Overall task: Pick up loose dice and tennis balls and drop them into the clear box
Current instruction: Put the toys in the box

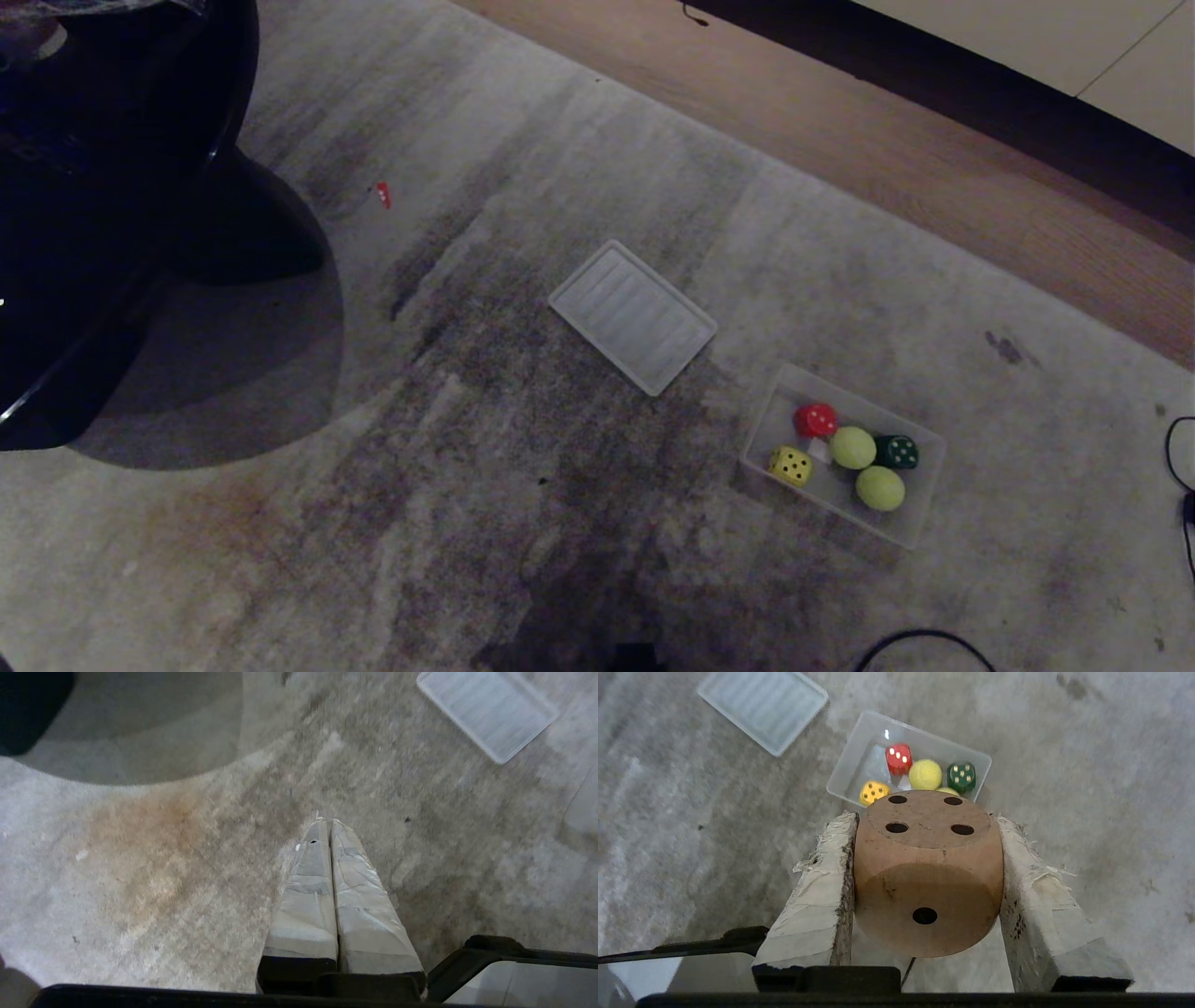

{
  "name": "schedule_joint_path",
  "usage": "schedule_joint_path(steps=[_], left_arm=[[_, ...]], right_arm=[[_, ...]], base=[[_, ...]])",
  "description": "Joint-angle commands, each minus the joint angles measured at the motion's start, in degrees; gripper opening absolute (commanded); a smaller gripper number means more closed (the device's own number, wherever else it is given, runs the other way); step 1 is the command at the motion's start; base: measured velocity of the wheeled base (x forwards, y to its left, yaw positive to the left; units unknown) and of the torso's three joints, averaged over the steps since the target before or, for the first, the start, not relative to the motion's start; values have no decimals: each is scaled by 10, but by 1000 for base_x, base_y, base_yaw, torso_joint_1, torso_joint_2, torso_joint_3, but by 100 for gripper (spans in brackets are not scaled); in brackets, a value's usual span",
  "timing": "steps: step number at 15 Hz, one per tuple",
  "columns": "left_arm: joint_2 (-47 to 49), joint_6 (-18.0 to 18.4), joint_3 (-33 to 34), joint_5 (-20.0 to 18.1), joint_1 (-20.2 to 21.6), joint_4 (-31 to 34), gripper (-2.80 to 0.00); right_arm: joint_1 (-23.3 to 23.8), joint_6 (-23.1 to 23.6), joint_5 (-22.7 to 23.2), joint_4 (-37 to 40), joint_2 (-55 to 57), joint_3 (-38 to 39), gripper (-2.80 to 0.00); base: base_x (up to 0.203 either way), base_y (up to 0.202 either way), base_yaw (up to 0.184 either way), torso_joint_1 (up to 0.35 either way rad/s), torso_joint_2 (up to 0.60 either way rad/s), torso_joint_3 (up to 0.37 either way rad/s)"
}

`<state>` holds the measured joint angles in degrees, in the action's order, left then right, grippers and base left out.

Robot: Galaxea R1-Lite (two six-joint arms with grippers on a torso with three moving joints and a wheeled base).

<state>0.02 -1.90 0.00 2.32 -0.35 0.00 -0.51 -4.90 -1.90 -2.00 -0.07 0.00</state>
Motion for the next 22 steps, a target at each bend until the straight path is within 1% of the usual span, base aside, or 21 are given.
schedule_joint_path(steps=[1, 22], left_arm=[[1, 0, 1, 1, 0, 0, -280], [1, 0, 1, 1, 0, 0, -280]], right_arm=[[0, 0, 0, 0, 1, 6, -280], [0, -1, 1, 0, 1, 6, -280]], base=[[0, 0, 0, 2, 1, -194], [0, 0, 0, 2, 2, -197]])
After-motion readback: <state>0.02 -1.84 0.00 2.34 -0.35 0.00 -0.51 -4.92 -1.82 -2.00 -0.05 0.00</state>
